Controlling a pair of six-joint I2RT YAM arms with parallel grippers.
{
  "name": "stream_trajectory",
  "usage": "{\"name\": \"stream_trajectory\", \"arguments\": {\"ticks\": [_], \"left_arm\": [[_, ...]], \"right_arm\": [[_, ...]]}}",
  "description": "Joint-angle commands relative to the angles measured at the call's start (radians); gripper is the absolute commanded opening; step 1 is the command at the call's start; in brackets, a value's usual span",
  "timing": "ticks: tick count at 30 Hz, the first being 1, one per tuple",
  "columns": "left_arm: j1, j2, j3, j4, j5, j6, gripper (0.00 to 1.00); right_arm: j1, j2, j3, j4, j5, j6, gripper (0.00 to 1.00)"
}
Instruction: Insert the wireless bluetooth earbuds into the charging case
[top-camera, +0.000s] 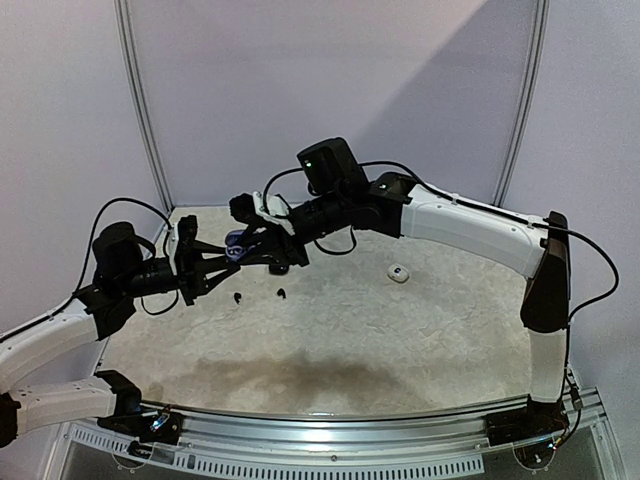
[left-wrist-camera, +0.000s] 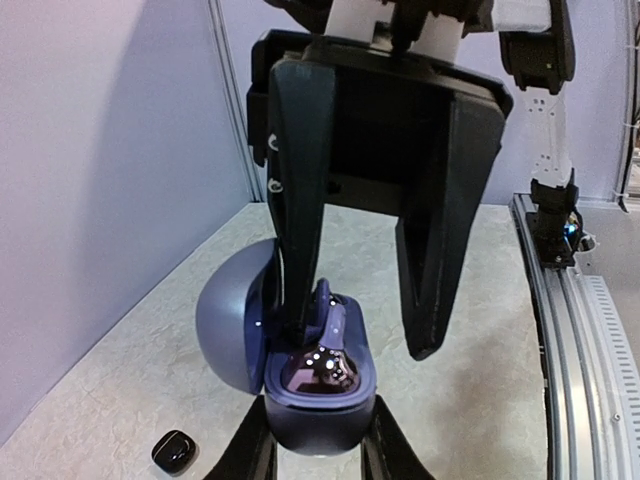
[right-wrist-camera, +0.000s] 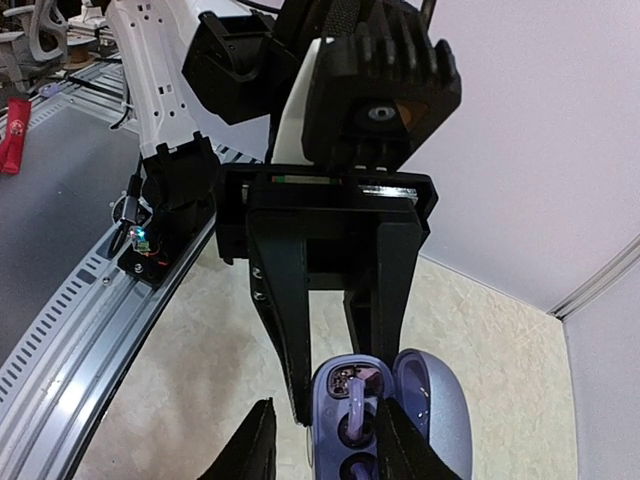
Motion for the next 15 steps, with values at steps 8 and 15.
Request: {"name": "stream_trajectory", "arguments": {"ticks": [8, 15], "left_arm": [[-0.011, -0.008, -0.041, -0.049, -0.075, 0.05, 0.0], [-0.019, -0.025, -0.035, -0.104, -0.055, 0.163, 0.0]], "right_arm": [[-0.03, -0.165, -0.098, 0.226, -0.046, 0.165, 0.43], [-0.045, -0.061, -0.029, 0.28, 0.236, 0.388, 0.47]]}}
